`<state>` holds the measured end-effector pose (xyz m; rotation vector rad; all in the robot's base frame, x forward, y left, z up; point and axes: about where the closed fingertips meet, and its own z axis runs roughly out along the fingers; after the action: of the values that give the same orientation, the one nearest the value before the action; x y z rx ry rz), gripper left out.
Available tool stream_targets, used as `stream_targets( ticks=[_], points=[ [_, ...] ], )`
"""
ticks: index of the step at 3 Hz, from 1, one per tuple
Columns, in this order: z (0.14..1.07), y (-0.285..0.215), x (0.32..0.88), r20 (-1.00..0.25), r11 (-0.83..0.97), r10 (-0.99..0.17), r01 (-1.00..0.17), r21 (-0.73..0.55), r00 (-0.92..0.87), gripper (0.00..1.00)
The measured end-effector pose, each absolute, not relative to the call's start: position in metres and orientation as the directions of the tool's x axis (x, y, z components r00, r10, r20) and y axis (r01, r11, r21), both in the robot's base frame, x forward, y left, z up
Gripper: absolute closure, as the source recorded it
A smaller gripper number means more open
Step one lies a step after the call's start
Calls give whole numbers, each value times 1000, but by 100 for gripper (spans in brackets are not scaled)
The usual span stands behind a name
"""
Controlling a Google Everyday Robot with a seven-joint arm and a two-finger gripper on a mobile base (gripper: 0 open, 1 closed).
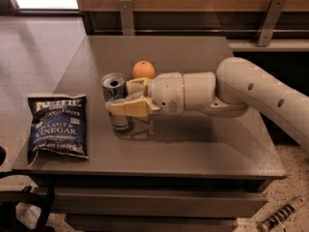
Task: Move redbull can near blue chip bag
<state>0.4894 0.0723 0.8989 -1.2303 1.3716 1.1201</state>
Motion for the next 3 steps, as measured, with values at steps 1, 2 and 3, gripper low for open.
stream_targets(
  ticks=[1,2,3],
  points=[
    [881,84,487,-990,53,-114,-996,75,-81,100],
    [876,88,487,-988,53,-130,-995,82,-88,100],
    [877,88,486,-987,53,-131,-995,82,-89,75]
  ],
)
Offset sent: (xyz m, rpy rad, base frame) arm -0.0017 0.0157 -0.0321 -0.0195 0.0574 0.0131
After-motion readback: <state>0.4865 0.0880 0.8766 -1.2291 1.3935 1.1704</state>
